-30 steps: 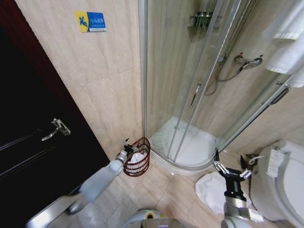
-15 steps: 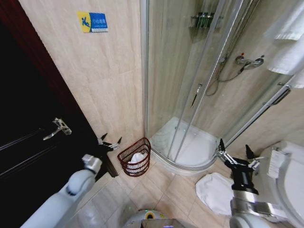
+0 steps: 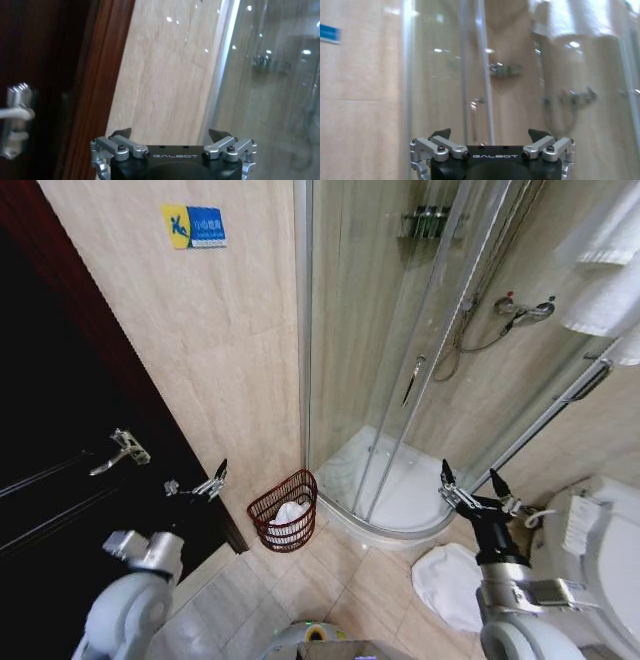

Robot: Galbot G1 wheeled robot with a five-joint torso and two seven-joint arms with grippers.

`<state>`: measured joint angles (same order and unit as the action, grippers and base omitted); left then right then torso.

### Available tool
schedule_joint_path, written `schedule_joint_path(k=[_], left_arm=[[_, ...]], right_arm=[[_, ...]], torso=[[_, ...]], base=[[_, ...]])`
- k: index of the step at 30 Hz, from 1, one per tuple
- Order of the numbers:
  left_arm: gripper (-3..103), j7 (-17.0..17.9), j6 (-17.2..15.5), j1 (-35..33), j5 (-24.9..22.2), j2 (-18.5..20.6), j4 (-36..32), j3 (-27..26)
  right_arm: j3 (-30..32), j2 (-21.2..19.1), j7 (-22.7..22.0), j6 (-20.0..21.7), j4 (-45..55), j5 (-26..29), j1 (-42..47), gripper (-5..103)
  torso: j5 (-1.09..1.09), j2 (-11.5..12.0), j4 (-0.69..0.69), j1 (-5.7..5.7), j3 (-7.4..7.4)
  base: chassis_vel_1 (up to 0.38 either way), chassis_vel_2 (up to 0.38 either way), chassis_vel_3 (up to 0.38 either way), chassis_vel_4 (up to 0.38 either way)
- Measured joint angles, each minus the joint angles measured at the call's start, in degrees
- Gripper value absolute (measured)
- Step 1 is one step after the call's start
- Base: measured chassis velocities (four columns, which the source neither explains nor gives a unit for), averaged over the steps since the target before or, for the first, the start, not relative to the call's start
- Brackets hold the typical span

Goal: Discard the used towel into the hamper.

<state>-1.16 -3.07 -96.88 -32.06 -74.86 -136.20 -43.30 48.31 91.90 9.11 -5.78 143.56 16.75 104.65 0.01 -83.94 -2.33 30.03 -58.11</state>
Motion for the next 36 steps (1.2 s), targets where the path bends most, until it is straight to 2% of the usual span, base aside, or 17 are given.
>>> schedule_joint_path(k=[3,7,13,17,26,29,36], left_arm=[[100,-0.2,0.2,-1.7,1.6,-2.3,-2.1,1.0],[100,-0.8,-0.2,-2.5,3.4,-2.0,-3.0,2.7],[100,-1.1,-5.2,-1.3,-0.2,0.0,-4.2,3.3],[100,-1.9,-6.4,-0.5,-1.3,0.2,-3.5,2.6],[100,-2.8,-6.8,0.2,-1.2,-0.8,-2.4,3.4],[100,-2.8,-6.8,0.2,-1.2,-0.9,-2.3,3.5],[100,-2.8,-6.8,0.2,-1.2,-0.8,-2.3,3.5]], right_arm=[[-0.2,-0.1,2.3,-0.6,-0.1,-0.3,-0.4,100],[-1.0,0.1,2.7,-1.1,-0.1,-0.6,-1.0,100],[-0.3,0.2,1.3,-0.6,-0.2,-1.6,0.5,100],[0.2,0.2,0.0,0.8,-0.2,-1.6,1.6,100],[-0.7,0.2,-2.3,-0.1,-0.3,-2.0,1.0,100],[-1.4,0.2,-5.8,-0.4,-0.3,-1.8,0.4,100],[-0.7,0.2,-6.3,-2.2,-0.3,-1.7,-0.1,100]], torso=[[-0.02,0.0,0.01,0.00,0.00],[-0.02,0.0,0.00,0.00,0.00],[0.00,0.0,0.02,0.00,0.00],[-0.01,0.0,0.01,0.00,0.00],[-0.01,0.0,0.01,0.00,0.00],[-0.01,0.0,0.01,0.00,0.00],[-0.01,0.0,0.01,0.00,0.00]], base=[[0.000,0.000,0.000,0.000],[0.000,0.000,0.000,0.000],[0.000,0.000,0.000,0.000],[0.000,0.000,0.000,0.000],[0.000,0.000,0.000,0.000],[0.000,0.000,0.000,0.000],[0.000,0.000,0.000,0.000]])
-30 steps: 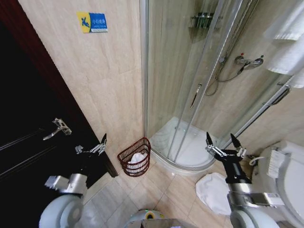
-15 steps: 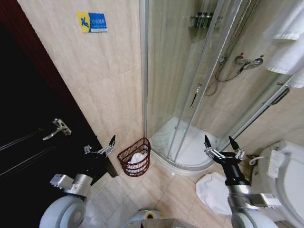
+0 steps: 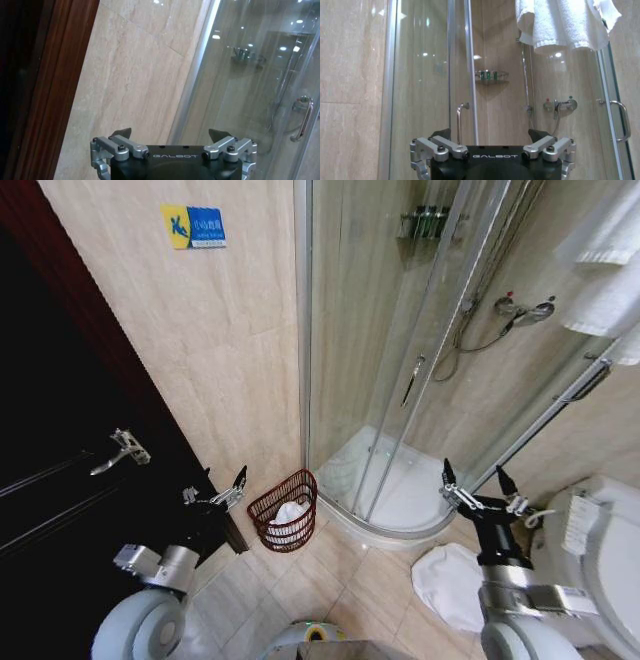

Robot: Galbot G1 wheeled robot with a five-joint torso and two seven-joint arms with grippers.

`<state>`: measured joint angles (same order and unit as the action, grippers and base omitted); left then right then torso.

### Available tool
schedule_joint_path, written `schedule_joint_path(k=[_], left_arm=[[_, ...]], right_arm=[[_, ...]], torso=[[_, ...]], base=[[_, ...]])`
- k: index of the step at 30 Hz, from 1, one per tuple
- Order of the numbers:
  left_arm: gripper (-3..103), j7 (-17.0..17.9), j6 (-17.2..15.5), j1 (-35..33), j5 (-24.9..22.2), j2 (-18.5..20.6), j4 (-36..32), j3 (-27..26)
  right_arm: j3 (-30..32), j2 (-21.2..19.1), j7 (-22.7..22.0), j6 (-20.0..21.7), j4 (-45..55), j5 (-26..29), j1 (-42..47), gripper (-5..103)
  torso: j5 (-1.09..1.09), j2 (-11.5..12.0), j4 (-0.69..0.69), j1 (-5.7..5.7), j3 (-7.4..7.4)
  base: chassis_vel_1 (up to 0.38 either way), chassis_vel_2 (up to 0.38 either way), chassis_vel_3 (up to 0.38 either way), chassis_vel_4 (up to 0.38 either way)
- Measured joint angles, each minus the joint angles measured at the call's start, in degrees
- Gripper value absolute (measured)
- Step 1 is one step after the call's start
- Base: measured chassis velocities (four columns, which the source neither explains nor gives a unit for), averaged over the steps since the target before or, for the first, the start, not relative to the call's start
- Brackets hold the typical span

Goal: Discard the used towel into the hamper.

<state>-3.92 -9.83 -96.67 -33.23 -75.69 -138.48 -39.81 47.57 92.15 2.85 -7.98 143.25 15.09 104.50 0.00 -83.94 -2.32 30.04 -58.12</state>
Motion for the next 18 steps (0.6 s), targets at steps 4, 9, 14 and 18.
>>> schedule_joint_path(k=[4,9,14,18], left_arm=[[100,0.0,0.0,0.0,0.0,0.0,0.0,0.0],[100,0.0,0.1,0.0,0.0,0.0,0.0,0.0],[100,0.0,0.1,0.0,0.0,0.0,0.1,0.1],[100,0.0,0.1,0.0,0.0,0.1,0.1,0.1]], right_arm=[[-0.1,0.0,0.1,-0.5,0.0,0.2,0.0,100],[0.1,0.0,0.1,-0.8,0.0,0.7,0.1,100],[0.2,-0.2,0.1,-1.0,0.0,1.1,0.2,100],[0.4,-0.2,0.2,-1.3,0.0,1.2,0.3,100]], torso=[[0.00,0.0,0.00,0.00,0.00],[0.00,0.0,0.00,0.00,0.00],[0.00,0.0,0.00,0.00,0.00],[0.00,0.0,0.00,0.00,0.00]], base=[[0.000,0.000,0.000,0.000],[0.000,0.000,0.000,0.000],[0.000,0.000,0.000,0.000],[0.000,0.000,0.000,0.000]])
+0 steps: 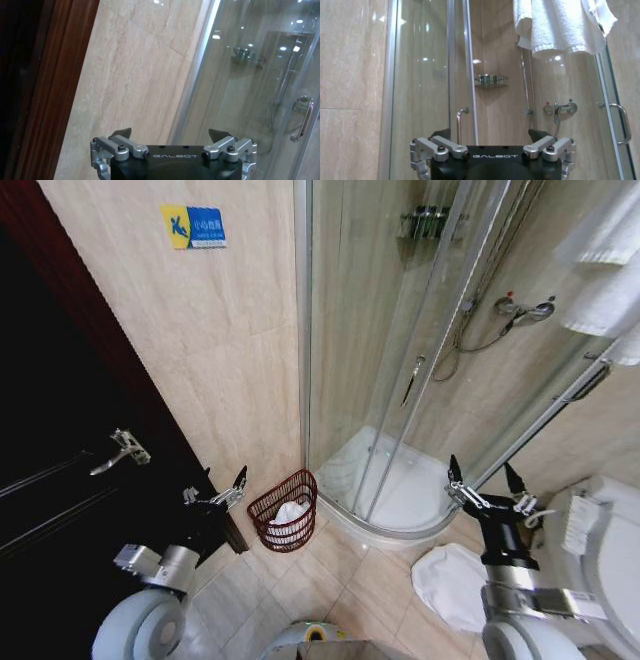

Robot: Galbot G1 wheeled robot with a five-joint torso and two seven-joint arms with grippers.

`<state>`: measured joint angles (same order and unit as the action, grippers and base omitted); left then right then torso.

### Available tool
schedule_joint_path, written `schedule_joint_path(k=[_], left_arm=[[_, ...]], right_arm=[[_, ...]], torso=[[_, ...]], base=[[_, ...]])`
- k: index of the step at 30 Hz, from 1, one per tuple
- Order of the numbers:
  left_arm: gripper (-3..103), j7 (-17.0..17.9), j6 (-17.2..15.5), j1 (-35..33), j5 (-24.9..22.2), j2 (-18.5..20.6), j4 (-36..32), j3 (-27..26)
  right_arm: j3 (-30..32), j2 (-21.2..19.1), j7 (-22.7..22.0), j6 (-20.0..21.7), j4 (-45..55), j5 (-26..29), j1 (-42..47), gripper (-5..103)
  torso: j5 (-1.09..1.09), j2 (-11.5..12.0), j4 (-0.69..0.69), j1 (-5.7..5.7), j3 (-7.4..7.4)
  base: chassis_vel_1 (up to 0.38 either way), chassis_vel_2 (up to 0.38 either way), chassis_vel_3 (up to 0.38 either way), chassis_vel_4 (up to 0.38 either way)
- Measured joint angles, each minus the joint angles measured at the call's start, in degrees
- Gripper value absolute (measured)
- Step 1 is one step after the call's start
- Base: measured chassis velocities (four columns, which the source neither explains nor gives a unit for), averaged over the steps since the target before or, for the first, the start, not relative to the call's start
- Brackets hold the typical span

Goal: Discard the used towel into the hamper.

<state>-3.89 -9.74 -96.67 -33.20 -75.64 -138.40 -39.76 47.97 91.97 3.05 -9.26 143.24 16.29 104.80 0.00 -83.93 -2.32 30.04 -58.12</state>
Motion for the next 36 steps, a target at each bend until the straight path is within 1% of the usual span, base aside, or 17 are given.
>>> schedule_joint_path(k=[9,16,20,23,26,27,29,30,32,34,35,36], left_arm=[[100,0.0,0.0,0.0,0.0,0.0,0.0,0.0],[100,0.0,0.0,0.0,0.0,0.0,0.0,0.0],[100,0.0,0.0,0.0,0.0,0.0,0.0,0.0],[100,0.0,0.0,0.0,0.0,0.0,0.0,0.0],[100,0.0,0.0,0.0,0.0,0.0,0.0,0.0],[100,0.1,0.0,0.0,0.0,0.0,0.0,0.0],[100,0.0,0.0,0.0,0.0,0.0,0.0,0.0],[100,0.0,0.0,0.0,0.0,0.0,0.0,0.0],[100,0.1,0.0,0.0,0.0,0.0,0.0,0.0],[100,0.0,0.0,0.0,0.0,0.0,0.0,0.0],[100,0.0,0.0,0.0,0.0,0.0,0.0,0.0],[100,0.0,0.0,0.0,0.0,0.0,0.0,0.0]], right_arm=[[0.2,0.1,0.0,-0.3,0.0,0.2,0.1,100],[0.5,0.2,0.2,-0.9,0.0,0.7,0.3,100],[0.6,0.2,0.4,-1.1,0.0,0.8,0.4,100],[0.6,0.2,0.5,-1.2,0.0,0.8,0.5,100],[0.6,0.2,0.6,-1.3,0.0,0.9,0.5,100],[0.6,0.2,0.6,-1.4,0.0,0.9,0.5,100],[0.6,0.2,0.6,-1.5,0.0,0.9,0.5,100],[0.6,0.2,0.6,-1.5,0.0,1.0,0.5,100],[0.7,0.2,0.6,-1.6,0.0,1.0,0.5,100],[0.8,0.2,0.6,-1.6,0.0,1.0,0.5,100],[0.8,0.2,0.6,-1.6,0.0,1.0,0.5,100],[0.8,0.2,0.6,-1.6,0.0,1.0,0.5,100]], torso=[[0.00,0.0,0.00,0.00,0.00],[0.01,0.0,0.00,0.00,0.00],[-0.01,0.0,-0.01,-0.01,0.00],[0.01,0.0,0.01,0.02,-0.01],[-0.04,0.0,0.01,0.00,-0.01],[0.03,0.0,0.00,0.00,0.00],[-0.04,0.0,0.00,0.00,-0.01],[0.01,0.0,0.01,0.01,-0.01],[0.03,0.0,0.01,0.02,-0.01],[-0.05,0.0,0.00,0.00,0.00],[-0.05,0.0,0.00,0.00,0.00],[0.02,0.0,-0.01,0.00,0.00]], base=[[0.000,0.000,0.000,0.000],[-0.075,-0.065,0.082,0.070],[-0.147,-0.162,0.164,0.173],[-0.204,-0.228,0.204,0.231],[-0.230,-0.218,0.224,0.198],[-0.230,-0.239,0.243,0.268],[-0.221,-0.240,0.236,0.222],[-0.203,-0.241,0.234,0.225],[-0.215,-0.238,0.234,0.223],[-0.213,-0.227,0.228,0.221],[-0.198,-0.219,0.228,0.221],[-0.240,-0.241,0.229,0.251]])
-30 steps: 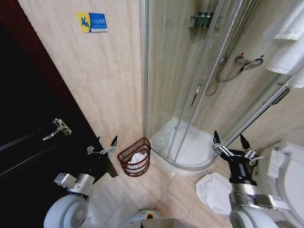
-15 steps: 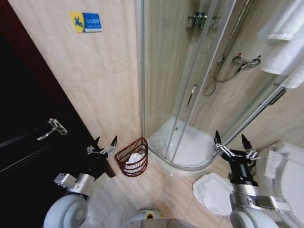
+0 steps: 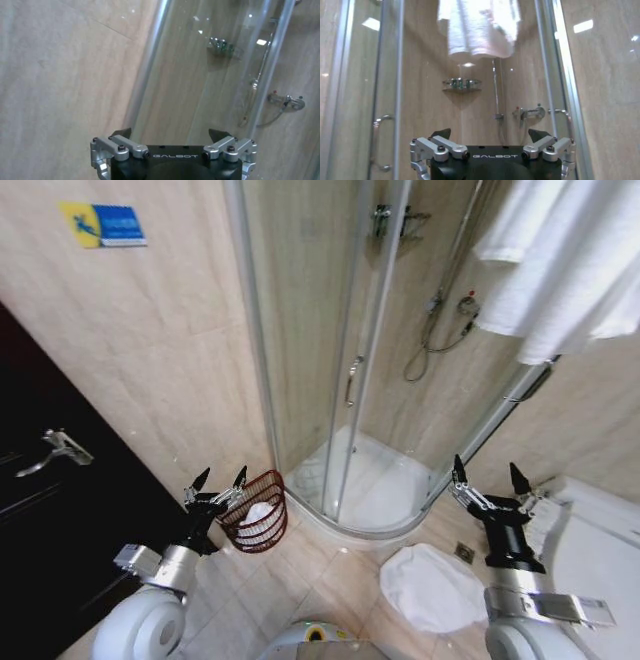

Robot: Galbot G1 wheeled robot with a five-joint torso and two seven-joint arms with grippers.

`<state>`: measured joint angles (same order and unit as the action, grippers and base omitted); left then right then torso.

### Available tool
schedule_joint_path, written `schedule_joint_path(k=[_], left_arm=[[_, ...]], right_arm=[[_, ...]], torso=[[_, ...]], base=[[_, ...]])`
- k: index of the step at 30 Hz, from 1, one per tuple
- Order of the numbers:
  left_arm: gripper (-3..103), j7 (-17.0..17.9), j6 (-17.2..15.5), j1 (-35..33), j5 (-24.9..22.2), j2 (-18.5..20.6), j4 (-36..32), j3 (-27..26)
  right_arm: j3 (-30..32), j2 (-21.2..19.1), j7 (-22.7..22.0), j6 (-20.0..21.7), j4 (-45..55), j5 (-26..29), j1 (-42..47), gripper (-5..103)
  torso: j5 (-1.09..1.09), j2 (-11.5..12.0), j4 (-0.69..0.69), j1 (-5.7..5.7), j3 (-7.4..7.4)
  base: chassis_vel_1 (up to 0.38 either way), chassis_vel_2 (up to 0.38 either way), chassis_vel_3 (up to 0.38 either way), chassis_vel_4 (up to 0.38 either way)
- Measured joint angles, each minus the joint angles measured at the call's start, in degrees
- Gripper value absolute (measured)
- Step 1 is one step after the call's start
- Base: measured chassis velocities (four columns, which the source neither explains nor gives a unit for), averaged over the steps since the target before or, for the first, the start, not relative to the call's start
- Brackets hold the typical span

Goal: Discard the used towel into the hamper.

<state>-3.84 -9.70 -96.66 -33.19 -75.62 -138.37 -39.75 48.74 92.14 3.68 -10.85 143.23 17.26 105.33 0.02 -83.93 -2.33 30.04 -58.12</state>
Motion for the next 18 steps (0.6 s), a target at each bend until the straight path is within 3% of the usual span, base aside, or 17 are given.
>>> schedule_joint_path(k=[18], left_arm=[[100,0.0,0.0,0.0,0.0,0.0,0.0,0.0]], right_arm=[[0.0,0.0,0.0,0.0,0.0,0.0,0.0,100]], torso=[[-0.03,0.0,0.01,0.02,-0.01]], base=[[-0.200,-0.201,0.211,0.202]])
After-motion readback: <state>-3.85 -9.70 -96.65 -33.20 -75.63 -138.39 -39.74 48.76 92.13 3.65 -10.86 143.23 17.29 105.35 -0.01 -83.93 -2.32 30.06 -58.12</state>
